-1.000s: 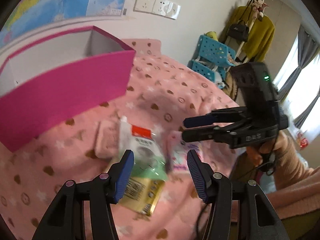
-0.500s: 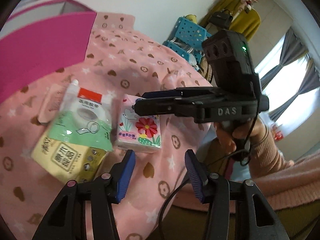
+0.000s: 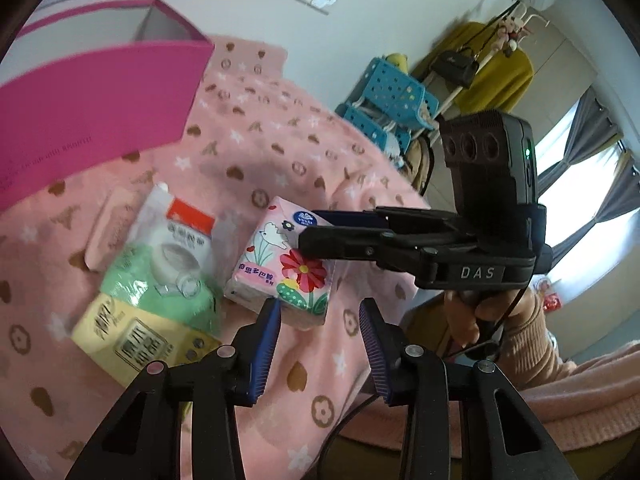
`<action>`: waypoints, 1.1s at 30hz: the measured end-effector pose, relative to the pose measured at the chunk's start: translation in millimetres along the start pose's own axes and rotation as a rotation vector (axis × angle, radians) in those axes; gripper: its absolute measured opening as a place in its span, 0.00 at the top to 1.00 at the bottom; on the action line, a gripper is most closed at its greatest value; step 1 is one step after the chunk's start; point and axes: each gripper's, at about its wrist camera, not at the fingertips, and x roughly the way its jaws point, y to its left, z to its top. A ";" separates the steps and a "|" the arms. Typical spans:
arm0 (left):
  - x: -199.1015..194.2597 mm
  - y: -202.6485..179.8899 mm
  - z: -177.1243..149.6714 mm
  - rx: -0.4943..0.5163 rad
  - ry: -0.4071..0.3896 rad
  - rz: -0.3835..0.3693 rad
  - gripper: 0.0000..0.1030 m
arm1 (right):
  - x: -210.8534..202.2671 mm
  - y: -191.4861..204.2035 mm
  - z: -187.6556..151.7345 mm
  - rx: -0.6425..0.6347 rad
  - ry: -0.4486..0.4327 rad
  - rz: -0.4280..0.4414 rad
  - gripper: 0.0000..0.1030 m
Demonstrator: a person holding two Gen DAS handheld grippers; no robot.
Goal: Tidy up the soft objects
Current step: 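Grasp the pink floral tissue pack with the right gripper and lift it, then carry the tissue pack into the magenta box and open the right gripper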
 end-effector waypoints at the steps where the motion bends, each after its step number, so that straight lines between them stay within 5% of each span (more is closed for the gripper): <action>1: -4.5 -1.3 2.6 0.004 -0.013 0.005 0.61 | -2.7 2.8 3.6 -0.009 -0.011 0.001 0.60; 20: -86.2 33.5 92.7 0.029 -0.237 0.235 0.61 | 16.2 50.9 130.8 -0.129 -0.192 0.079 0.60; 33: -65.9 95.6 154.1 -0.039 -0.226 0.355 0.61 | 79.6 20.7 192.8 -0.076 -0.148 0.000 0.60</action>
